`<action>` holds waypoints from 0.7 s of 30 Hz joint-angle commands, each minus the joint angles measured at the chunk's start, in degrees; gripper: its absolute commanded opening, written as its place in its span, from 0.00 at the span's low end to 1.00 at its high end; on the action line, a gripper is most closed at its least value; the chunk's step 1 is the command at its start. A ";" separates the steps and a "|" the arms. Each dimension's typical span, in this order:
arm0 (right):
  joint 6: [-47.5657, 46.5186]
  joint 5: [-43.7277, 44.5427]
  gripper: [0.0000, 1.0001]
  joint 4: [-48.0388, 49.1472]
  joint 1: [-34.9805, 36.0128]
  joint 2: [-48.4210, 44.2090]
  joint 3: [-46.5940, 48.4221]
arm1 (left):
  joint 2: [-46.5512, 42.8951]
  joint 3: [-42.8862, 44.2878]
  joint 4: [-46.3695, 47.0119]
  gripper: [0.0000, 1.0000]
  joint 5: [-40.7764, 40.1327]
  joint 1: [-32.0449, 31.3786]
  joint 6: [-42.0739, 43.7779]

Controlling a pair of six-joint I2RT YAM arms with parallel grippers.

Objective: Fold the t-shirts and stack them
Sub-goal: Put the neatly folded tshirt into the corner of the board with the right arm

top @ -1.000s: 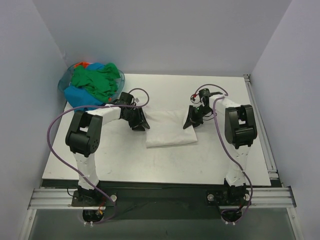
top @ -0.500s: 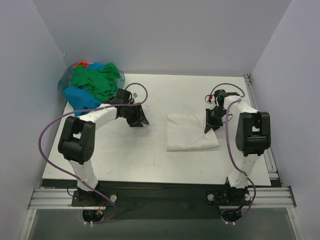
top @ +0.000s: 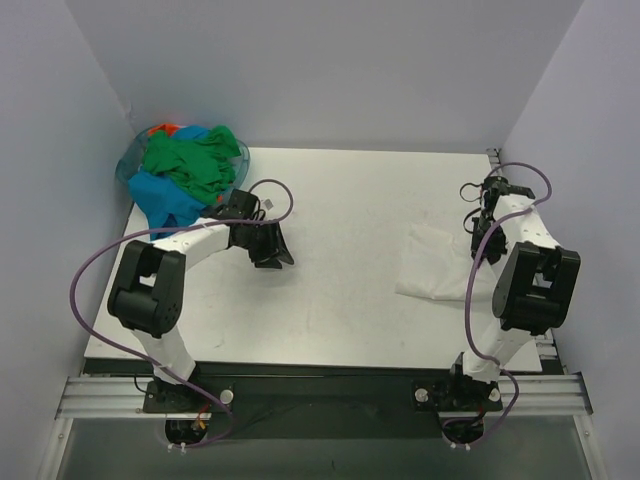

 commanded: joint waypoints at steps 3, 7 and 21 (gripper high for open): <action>-1.40 14.65 0.00 -3.86 -1.34 1.07 3.63 | -5.46 -0.13 -1.26 0.53 1.44 -0.07 2.84; -1.23 17.55 0.00 -4.04 -4.24 1.42 4.51 | -6.96 -1.36 -1.44 0.53 1.62 -0.07 3.02; 2.02 17.91 1.00 -5.71 -1.80 -4.90 8.21 | -13.28 -1.80 -2.40 0.54 0.39 -0.07 4.07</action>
